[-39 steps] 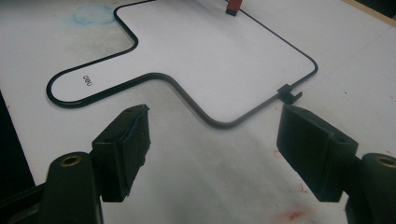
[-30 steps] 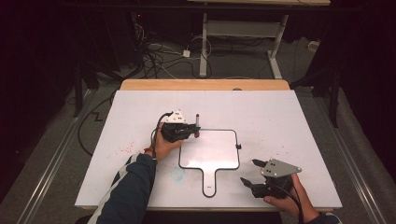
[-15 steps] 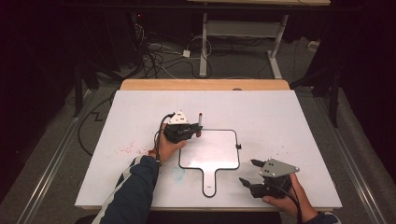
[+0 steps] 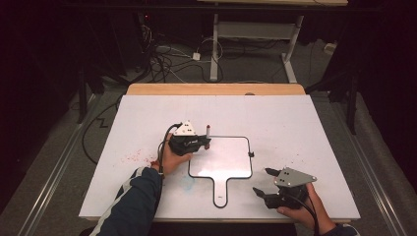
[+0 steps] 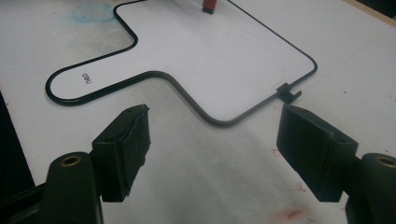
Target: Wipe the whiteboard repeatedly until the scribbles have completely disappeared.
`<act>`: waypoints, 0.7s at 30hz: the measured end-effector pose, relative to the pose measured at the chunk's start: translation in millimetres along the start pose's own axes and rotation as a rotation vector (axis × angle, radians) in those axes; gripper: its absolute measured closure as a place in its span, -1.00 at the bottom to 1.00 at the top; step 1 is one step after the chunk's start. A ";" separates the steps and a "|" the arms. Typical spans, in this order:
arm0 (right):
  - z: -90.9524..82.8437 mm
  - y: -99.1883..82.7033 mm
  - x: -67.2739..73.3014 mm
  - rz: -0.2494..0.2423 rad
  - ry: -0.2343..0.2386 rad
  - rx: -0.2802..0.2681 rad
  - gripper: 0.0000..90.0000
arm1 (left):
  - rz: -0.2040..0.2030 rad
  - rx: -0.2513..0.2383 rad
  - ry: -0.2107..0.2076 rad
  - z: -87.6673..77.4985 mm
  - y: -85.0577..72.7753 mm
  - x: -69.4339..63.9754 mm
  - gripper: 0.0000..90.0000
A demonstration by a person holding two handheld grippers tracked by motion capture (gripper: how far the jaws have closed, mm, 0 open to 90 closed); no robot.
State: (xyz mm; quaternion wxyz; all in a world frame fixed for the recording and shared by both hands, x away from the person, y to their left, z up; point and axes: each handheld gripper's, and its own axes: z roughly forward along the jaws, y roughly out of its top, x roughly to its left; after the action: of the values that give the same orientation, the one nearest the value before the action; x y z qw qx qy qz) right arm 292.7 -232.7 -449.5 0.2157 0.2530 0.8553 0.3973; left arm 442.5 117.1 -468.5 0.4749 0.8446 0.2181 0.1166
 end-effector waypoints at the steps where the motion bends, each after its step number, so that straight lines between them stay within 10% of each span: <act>1: 0.4 0.2 0.6 0.001 0.000 0.002 -0.41 | -0.005 0.001 -0.001 -2.6 -1.6 0.9 0.75; 21: -1.0 1.7 2.7 -0.007 0.000 -0.003 -0.40 | 0.017 0.016 -0.095 -39.7 -24.6 -35.8 0.74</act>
State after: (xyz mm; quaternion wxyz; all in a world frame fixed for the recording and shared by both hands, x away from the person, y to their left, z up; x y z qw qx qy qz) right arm 290.4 -230.7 -448.0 0.2174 0.2497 0.8555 0.3980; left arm 388.7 140.9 -468.4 0.4770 0.8547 0.1892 0.0788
